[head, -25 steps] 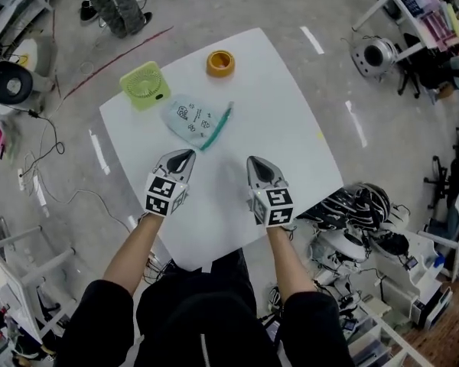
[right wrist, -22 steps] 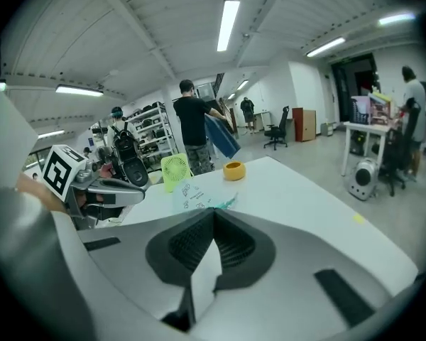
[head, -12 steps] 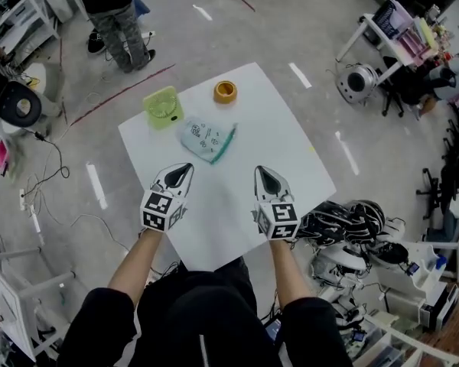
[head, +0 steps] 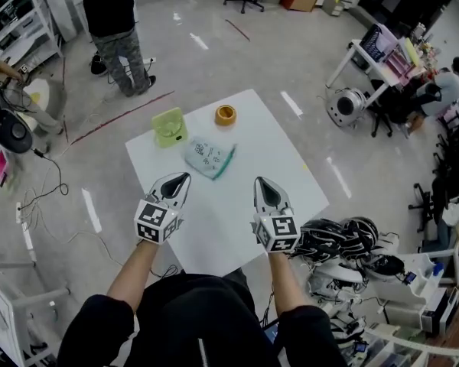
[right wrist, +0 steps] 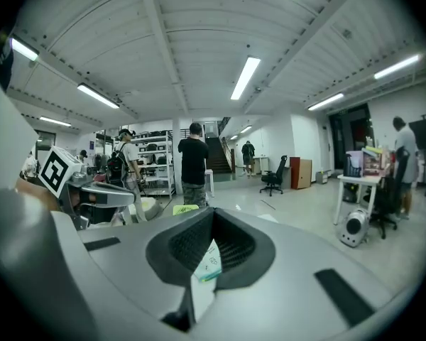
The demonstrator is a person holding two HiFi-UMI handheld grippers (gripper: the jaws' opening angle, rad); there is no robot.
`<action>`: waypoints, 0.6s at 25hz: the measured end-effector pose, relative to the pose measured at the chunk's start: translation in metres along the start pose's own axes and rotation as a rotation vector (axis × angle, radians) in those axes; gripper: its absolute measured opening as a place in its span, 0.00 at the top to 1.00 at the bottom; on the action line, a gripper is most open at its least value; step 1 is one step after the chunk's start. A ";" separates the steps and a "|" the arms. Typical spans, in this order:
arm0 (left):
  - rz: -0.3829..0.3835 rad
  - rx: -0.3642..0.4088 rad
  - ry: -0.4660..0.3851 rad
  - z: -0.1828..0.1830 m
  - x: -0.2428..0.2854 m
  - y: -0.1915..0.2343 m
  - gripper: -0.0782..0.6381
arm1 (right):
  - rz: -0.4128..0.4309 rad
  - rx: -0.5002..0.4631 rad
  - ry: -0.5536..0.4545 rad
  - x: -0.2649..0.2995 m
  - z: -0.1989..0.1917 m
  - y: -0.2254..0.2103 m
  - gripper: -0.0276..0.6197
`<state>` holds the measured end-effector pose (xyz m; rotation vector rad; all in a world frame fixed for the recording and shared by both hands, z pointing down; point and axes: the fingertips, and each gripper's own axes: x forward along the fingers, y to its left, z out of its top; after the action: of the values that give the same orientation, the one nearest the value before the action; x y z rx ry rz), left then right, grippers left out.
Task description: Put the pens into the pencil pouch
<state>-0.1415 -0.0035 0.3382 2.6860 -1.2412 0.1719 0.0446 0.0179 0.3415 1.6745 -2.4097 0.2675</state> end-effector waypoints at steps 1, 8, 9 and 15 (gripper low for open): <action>0.001 -0.001 -0.006 0.003 -0.003 0.002 0.85 | 0.002 -0.004 -0.002 0.000 0.002 0.003 0.94; 0.004 -0.003 -0.025 0.011 -0.005 0.006 0.85 | -0.016 -0.012 -0.016 -0.004 0.009 0.005 0.95; 0.005 -0.006 -0.028 0.011 -0.006 0.007 0.85 | -0.017 -0.016 -0.016 -0.005 0.009 0.006 0.94; 0.000 -0.010 -0.031 0.008 -0.011 0.002 0.85 | -0.027 -0.026 -0.014 -0.017 0.003 0.009 0.95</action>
<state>-0.1496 0.0014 0.3283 2.6900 -1.2473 0.1239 0.0418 0.0359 0.3342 1.7012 -2.3883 0.2202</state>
